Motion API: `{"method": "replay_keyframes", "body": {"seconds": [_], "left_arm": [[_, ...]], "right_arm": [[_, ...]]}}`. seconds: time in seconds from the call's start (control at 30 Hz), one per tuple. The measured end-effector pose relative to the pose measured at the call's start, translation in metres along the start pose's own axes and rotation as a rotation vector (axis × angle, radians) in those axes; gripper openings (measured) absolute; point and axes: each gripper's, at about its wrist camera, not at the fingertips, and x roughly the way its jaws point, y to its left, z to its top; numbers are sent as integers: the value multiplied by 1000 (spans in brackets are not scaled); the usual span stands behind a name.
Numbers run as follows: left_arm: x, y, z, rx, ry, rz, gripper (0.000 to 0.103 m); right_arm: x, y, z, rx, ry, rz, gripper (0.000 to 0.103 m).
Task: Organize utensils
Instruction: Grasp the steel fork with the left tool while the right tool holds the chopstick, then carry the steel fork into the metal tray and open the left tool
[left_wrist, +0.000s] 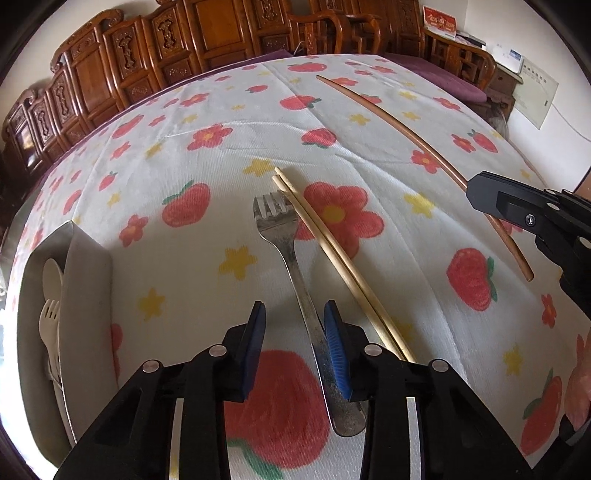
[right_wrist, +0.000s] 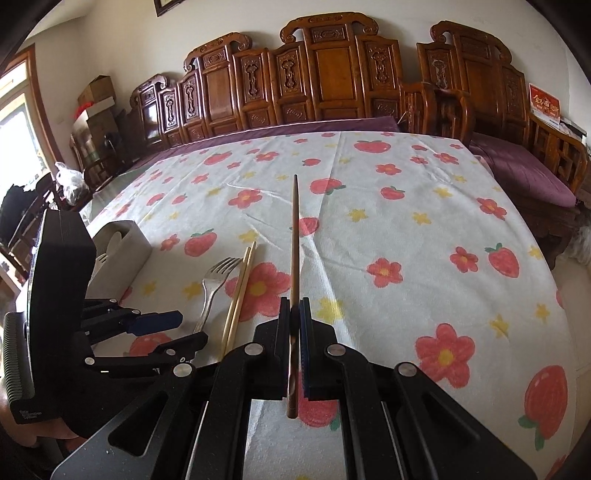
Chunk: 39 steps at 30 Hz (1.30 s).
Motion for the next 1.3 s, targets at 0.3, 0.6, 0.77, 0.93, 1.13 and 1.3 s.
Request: {"method": "replay_keyframes", "body": {"seconds": [0.3,0.6,0.77,0.93,1.13,1.3], "left_arm": [[-5,6,-6,0,14,-31,7],[-23,19,-20,3,-20,-22,7],[-35,27,-22,-4,-52,-4,7],[-50,35,-25,-11,-76,-8,7],[-75,49,-31,-38,-117,-17,7],[-100,64,-33,-62,-164,-26,7]], "right_arm": [[-1,1,1,0,-2,12,6],[-1,8,3,-11,-4,31,6],[-1,10,3,-12,0,37,6],[-1,16,7,-11,-1,51,6],[-4,33,11,-43,-12,82,6],[-7,44,14,-66,-15,96,6]]}}
